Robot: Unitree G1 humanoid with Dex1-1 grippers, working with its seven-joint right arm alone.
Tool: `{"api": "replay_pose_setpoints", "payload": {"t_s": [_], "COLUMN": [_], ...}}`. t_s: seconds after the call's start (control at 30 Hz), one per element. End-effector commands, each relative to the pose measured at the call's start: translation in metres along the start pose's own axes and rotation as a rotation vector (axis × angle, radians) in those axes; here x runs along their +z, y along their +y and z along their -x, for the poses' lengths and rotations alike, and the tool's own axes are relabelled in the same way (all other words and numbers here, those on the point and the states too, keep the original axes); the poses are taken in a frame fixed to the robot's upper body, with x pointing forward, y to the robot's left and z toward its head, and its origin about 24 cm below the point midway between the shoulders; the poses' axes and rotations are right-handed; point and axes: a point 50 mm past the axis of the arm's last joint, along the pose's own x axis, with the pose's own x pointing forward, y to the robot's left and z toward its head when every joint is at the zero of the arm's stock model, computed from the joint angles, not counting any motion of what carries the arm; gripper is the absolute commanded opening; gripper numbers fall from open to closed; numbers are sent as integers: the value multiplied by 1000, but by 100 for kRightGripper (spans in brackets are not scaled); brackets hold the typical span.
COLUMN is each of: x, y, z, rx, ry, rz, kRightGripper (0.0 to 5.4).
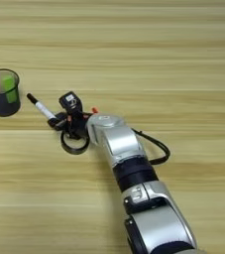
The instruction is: Move the objects on the table
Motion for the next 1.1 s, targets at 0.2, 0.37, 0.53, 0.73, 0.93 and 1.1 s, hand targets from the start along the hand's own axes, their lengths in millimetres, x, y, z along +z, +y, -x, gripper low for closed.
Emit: {"api": "replay_pose_setpoints", "payload": {"t_s": [0.2,0.37,0.53,0.73,0.93,1.1], "x": [42,57,78,93,80,50], "y": [-9,-19,-35,-63,-94,-103], "z": [9,17,35,71,115,131], "rx": [-60,-98,-166,-284,-448,-559], "ry": [-142,-198,-294,-379,-395,-346], "rz": [67,56,27,6,-49,-88], "kRightGripper": [77,77,77,77,77,77]}}
